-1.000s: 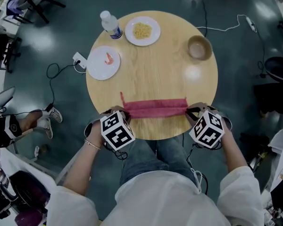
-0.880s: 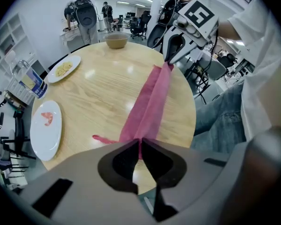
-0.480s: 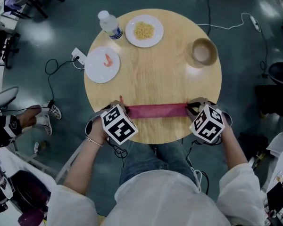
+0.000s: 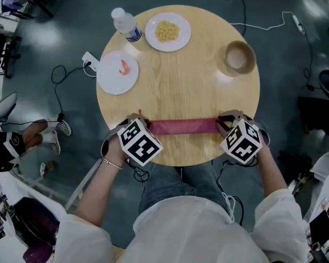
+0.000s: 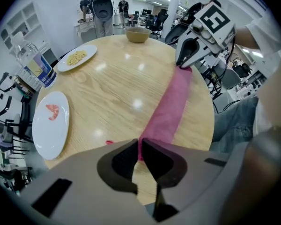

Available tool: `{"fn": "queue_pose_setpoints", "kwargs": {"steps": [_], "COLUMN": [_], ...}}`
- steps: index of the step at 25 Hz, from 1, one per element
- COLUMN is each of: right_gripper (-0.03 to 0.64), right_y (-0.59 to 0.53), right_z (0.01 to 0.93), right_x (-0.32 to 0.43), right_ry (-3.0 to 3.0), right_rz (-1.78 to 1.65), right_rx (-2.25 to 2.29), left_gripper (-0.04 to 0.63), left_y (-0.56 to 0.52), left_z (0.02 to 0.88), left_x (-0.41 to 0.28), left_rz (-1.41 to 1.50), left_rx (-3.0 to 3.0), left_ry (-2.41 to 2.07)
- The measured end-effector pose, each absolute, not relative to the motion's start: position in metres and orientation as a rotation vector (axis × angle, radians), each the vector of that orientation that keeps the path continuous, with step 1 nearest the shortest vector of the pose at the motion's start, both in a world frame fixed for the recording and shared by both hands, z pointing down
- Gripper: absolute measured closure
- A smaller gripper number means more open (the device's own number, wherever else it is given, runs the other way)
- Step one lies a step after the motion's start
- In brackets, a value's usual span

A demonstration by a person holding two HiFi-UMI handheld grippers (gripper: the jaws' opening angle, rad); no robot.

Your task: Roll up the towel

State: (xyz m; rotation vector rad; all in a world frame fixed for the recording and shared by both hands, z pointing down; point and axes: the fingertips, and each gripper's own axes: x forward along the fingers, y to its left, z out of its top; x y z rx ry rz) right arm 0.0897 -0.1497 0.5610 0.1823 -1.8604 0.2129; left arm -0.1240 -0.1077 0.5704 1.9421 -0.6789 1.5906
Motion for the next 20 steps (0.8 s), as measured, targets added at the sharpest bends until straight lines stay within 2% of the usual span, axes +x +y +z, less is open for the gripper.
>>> {"fn": "queue_pose_setpoints", "kwargs": {"steps": [13,20], "right_gripper": [0.548,0.549], "right_y": [-0.161,-0.183], "right_z": [0.549,0.508], "right_x": [0.095,0.111], "right_ry": [-1.937,-2.038], "right_rz": [0.286,0.368], "right_rx": [0.353,0.611], "left_gripper": [0.511,0.511], "left_y": [-0.111,-0.112], "left_z": [0.553,0.524], "left_x": [-0.14,-0.164], "left_rz": [1.248,1.118], "left_rx": [1.955,1.957], "left_ry": [-0.794,-0.945]}}
